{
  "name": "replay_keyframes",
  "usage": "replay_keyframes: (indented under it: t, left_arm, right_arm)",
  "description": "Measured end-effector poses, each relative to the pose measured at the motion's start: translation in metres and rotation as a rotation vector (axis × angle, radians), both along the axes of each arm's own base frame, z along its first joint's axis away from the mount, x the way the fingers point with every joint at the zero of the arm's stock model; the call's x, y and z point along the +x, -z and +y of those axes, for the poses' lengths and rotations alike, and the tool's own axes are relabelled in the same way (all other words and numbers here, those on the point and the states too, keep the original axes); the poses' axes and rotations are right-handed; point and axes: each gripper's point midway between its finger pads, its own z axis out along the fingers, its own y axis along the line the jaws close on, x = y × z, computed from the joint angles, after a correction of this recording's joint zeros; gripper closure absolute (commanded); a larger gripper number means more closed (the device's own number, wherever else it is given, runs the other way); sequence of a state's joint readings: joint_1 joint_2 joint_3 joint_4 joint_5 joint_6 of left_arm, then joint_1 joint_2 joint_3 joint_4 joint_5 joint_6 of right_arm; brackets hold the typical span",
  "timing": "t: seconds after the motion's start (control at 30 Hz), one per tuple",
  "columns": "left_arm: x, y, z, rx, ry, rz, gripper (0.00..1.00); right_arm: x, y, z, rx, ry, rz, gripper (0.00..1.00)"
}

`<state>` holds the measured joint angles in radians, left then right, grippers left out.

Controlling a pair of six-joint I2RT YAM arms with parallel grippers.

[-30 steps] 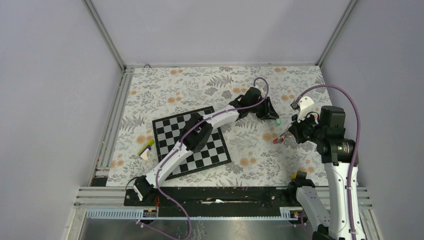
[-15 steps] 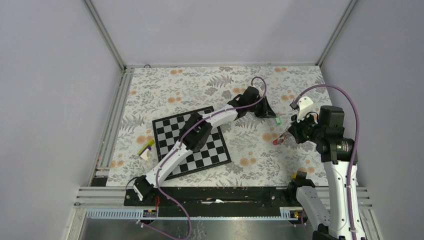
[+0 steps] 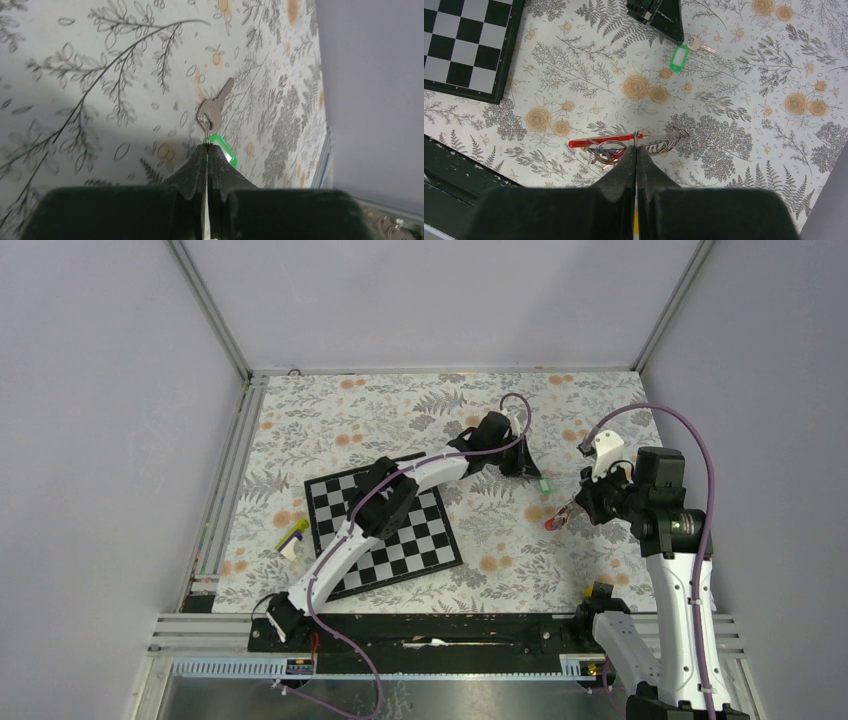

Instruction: Put the keys on the keyring

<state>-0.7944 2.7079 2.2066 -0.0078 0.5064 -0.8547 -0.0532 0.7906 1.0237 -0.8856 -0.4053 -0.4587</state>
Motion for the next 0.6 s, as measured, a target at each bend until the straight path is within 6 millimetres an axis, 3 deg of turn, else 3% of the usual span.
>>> replay_keyframes:
  t: [0.47,0.6]
  left_arm:
    - [-0.023,-0.015,0.083,0.202,0.256,-0.236,1.0]
    - [-0.037,-0.022,0.11,0.24,0.386,-0.349,1.0]
  right_arm:
    - [0.016,0.006,0.009,0.035,-0.058,0.017,1.0]
    - [0.026,0.019,0.021,0.089,-0.111,0.034,1.0]
